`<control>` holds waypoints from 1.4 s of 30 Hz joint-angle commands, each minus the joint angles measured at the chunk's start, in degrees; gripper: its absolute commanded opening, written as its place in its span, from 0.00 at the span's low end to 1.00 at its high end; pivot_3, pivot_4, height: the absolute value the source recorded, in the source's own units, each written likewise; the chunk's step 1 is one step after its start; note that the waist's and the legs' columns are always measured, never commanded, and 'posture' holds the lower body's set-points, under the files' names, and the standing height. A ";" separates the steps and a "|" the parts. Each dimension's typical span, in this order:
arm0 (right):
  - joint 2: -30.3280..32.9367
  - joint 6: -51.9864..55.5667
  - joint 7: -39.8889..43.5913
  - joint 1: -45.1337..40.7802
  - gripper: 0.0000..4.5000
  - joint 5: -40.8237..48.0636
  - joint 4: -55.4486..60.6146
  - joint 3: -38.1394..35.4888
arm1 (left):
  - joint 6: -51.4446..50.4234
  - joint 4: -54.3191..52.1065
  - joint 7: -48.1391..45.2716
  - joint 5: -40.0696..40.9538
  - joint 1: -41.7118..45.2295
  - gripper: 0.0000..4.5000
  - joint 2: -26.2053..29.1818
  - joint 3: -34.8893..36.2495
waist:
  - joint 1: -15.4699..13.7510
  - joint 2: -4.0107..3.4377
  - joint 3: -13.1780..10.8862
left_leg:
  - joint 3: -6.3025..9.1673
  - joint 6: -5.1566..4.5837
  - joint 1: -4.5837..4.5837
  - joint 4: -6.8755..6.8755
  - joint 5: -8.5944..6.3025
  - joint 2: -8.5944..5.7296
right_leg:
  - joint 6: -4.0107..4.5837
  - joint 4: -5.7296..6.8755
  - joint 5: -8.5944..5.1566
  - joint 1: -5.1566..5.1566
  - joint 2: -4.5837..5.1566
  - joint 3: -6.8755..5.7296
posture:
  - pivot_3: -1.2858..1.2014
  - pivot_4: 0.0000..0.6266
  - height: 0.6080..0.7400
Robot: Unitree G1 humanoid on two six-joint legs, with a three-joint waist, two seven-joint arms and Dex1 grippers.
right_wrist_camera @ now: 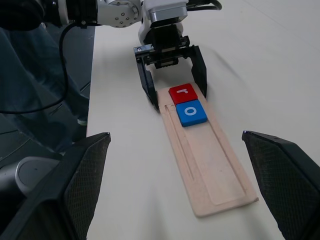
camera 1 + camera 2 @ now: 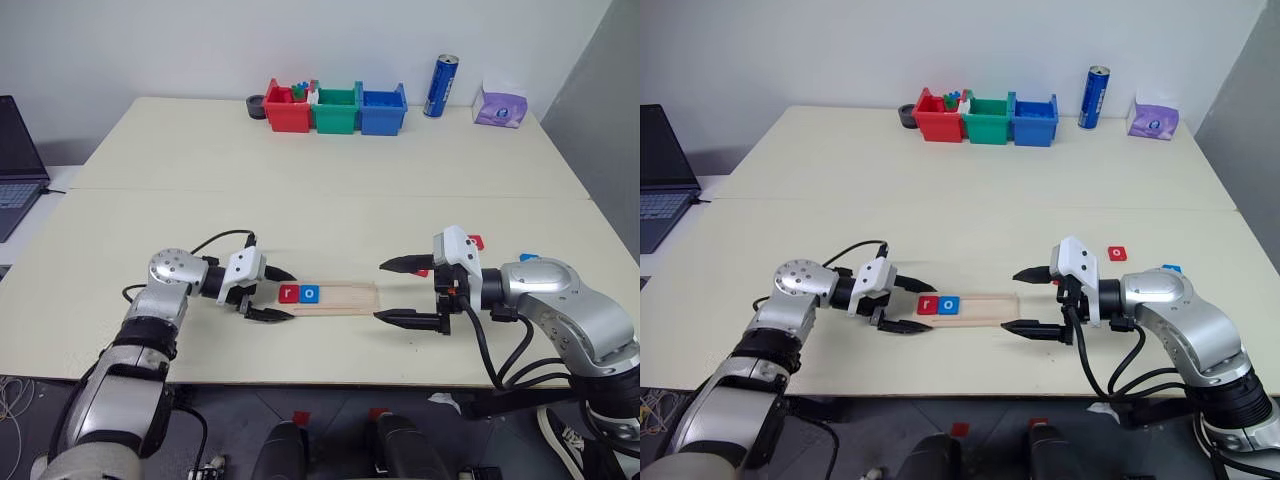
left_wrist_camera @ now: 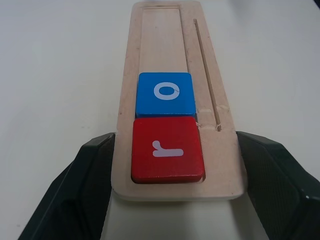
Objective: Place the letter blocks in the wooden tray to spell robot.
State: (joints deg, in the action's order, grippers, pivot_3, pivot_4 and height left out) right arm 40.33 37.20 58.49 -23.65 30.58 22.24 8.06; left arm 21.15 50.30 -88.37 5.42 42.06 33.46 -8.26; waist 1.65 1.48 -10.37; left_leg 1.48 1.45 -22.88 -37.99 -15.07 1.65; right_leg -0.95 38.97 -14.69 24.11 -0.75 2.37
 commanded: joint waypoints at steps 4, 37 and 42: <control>0.26 0.74 -0.63 -0.19 1.00 1.48 1.84 -2.38 | 5.18 6.36 -0.59 -2.20 4.09 0.75 -2.11 -0.85 | 0.00 0.00 0.00 | 0.01 0.00 -0.01 0.00 0.00 0.00 | 0.00 0.00 0.00 0.00 0.00 0.00 | 0.52 0.24 1.00; -1.39 3.41 -4.28 -1.14 1.00 2.99 2.59 -2.40 | 7.75 6.22 -1.32 -1.26 7.24 0.99 -0.98 2.15 | 0.01 0.01 0.00 | 0.03 0.00 -0.02 -0.02 0.00 0.00 | 0.01 0.04 0.01 0.00 -0.01 -0.02 | 0.52 0.24 1.00; -2.43 3.36 -4.90 -0.92 1.00 2.90 2.76 -2.06 | -0.83 -6.66 -3.46 3.02 3.99 0.99 2.38 3.72 | 0.06 0.01 0.00 | 0.04 0.00 -0.01 -0.01 0.00 0.02 | 0.02 0.06 0.01 0.01 -0.01 -0.01 | 0.52 0.24 1.00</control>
State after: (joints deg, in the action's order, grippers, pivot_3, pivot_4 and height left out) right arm 38.10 40.79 54.02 -23.74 32.76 23.79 6.87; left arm 23.65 49.07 -90.92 5.81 46.86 34.52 -6.13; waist 1.72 1.49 -10.37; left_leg 1.52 1.46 -22.89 -38.00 -15.07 1.68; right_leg -0.93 39.02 -14.68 24.12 -0.75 2.36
